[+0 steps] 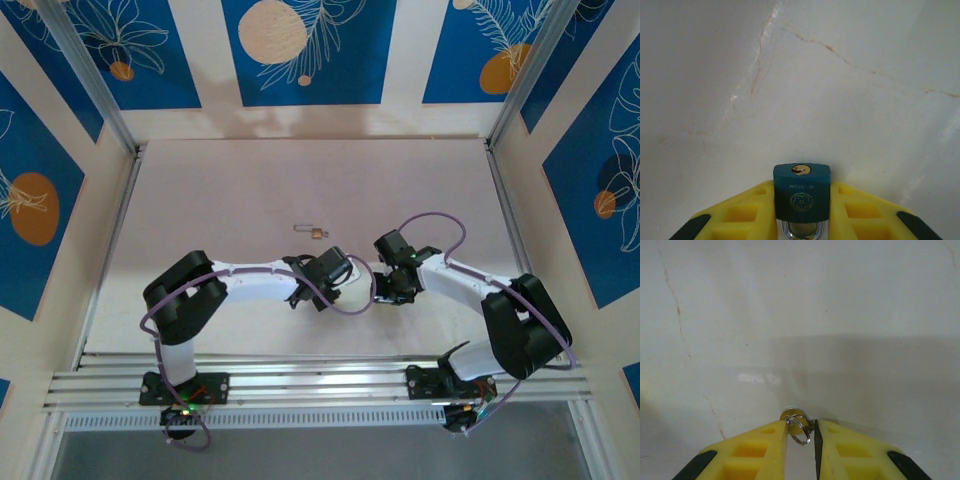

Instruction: Unlock with the key

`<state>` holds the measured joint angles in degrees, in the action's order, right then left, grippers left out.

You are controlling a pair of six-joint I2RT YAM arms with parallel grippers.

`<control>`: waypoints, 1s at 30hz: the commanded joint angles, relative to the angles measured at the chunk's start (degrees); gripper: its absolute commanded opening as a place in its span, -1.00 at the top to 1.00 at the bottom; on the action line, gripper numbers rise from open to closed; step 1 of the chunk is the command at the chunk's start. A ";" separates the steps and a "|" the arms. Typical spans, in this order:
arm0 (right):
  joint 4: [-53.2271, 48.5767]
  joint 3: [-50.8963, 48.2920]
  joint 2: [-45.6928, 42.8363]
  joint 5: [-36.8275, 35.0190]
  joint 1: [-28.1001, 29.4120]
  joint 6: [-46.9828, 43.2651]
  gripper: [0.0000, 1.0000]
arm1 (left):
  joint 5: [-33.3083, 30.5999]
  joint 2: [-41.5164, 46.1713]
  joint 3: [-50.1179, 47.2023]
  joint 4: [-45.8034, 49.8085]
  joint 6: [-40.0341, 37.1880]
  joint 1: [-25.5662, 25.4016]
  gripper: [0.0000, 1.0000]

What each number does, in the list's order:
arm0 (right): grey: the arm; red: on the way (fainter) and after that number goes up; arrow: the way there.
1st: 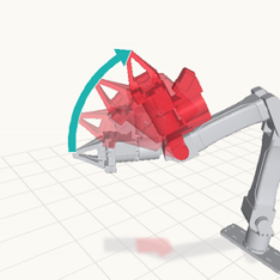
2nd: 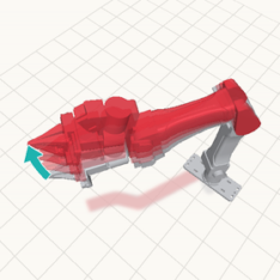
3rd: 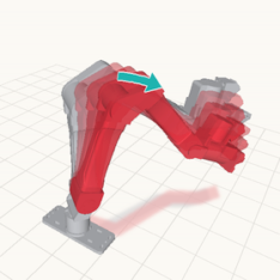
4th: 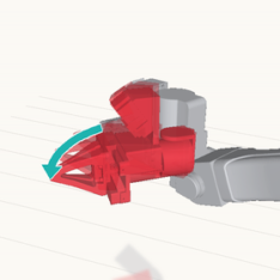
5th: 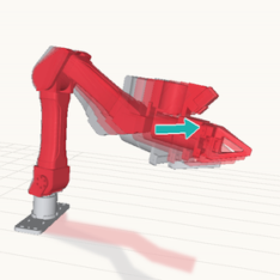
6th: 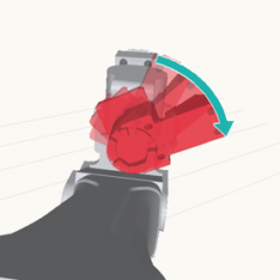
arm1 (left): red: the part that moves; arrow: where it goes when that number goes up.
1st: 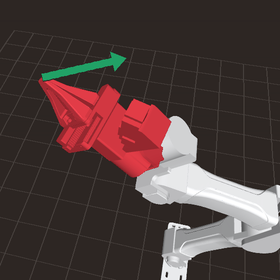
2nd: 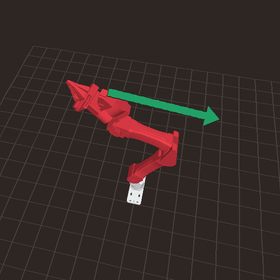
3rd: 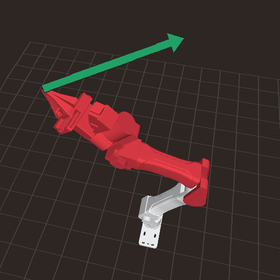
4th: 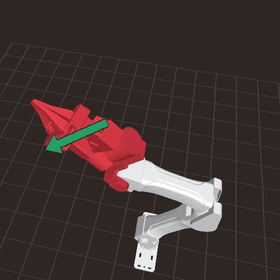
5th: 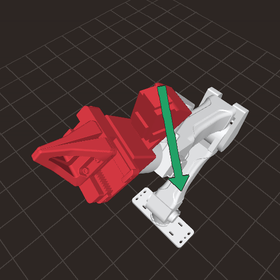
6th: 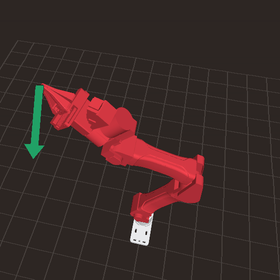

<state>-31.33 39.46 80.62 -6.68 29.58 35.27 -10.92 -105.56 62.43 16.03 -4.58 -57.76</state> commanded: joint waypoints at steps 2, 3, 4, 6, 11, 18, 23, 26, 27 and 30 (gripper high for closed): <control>-0.86 0.58 0.35 0.40 0.39 0.42 0.62 | 1.69 -1.58 0.78 2.37 -0.34 0.45 0.51; -0.84 0.54 0.30 0.35 0.38 0.37 0.65 | 1.68 -1.71 0.84 2.48 -0.34 0.47 0.51; -0.91 0.59 0.10 0.27 0.34 0.33 0.69 | 1.61 -1.77 0.85 2.46 -0.34 0.45 0.51; -0.84 0.62 -0.64 0.01 0.48 0.35 0.83 | 1.52 -1.75 0.93 2.61 -0.43 0.45 0.51; -1.85 1.31 -2.85 -0.97 0.56 0.07 0.97 | 1.43 -2.17 1.52 3.26 -0.69 0.47 0.51; -3.77 2.36 -6.48 -2.87 0.66 -0.45 1.00 | 1.43 -3.15 2.30 4.02 -0.99 0.54 0.41; -5.53 3.91 -8.58 -4.02 0.14 -1.22 1.00 | 2.81 -3.99 2.97 4.61 -1.63 0.62 0.21; -5.99 4.60 -9.64 -4.02 -0.70 -1.90 1.00 | 3.34 -4.99 3.63 5.19 -2.25 0.62 0.20; -6.26 4.97 -9.92 -4.05 -0.96 -2.09 1.00 | 3.56 -5.18 3.94 5.53 -2.33 0.58 0.18; -6.72 6.00 -10.67 -3.35 -1.99 -2.80 1.00 | 3.97 -4.44 4.10 5.48 -2.36 0.85 0.00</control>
<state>-35.97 43.38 71.29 -10.11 28.45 33.89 -10.46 -107.85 66.24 20.27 -6.55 -57.19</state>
